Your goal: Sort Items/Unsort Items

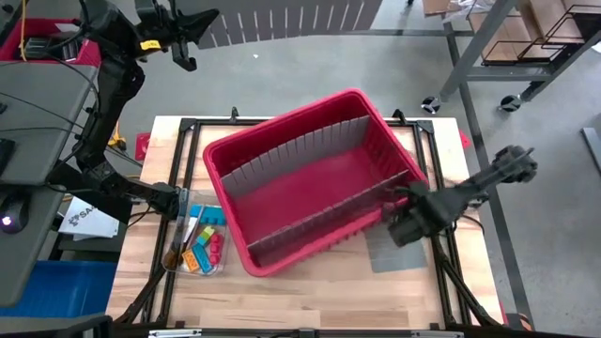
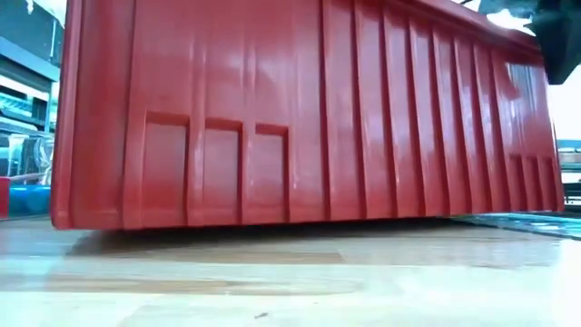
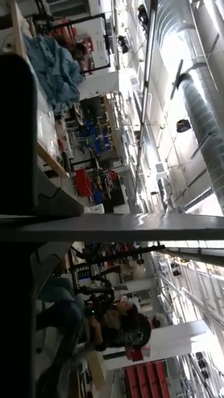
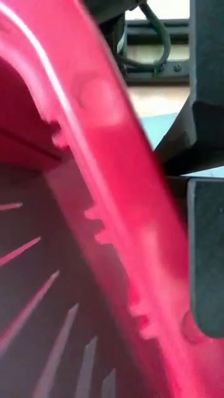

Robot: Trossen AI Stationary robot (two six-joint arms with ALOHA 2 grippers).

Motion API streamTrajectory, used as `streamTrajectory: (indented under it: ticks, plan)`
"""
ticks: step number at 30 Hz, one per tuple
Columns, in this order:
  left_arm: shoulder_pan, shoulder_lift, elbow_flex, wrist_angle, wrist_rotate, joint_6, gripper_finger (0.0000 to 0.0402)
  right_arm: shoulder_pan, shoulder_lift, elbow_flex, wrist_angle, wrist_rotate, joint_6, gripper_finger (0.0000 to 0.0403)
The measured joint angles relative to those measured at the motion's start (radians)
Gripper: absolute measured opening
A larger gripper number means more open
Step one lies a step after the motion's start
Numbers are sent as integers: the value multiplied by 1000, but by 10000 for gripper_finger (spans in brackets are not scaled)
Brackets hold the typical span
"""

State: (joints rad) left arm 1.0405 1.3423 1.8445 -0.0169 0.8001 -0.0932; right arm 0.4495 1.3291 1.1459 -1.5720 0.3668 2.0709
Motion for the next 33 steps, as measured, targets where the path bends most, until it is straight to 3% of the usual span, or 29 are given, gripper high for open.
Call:
streamTrajectory:
  ticks: [5, 9, 17, 21, 27, 30, 33]
  plan:
    - [0, 8, 0, -27, -1, 14, 1, -22, -46, 64, -10, -3, -155, 0]
    - [0, 8, 0, -31, -3, 25, 1, 52, -15, 225, 17, 98, -248, 0]
    - [0, 15, 0, -37, -1, 46, 1, 77, 193, 585, 139, 130, -490, 0]
    - [0, 20, 0, -47, -3, 46, 1, 33, 318, 725, 392, 119, -803, 0]
    - [0, 20, 0, -45, -3, 45, 1, -22, 535, 929, 771, -29, -1389, 0]
    - [0, 20, 0, -50, -2, 43, 1, -47, 630, 1057, 784, -170, -1519, 8]
    - [0, 20, 0, -54, -3, 43, 1, -68, 734, 1175, 725, -290, -1592, 43]
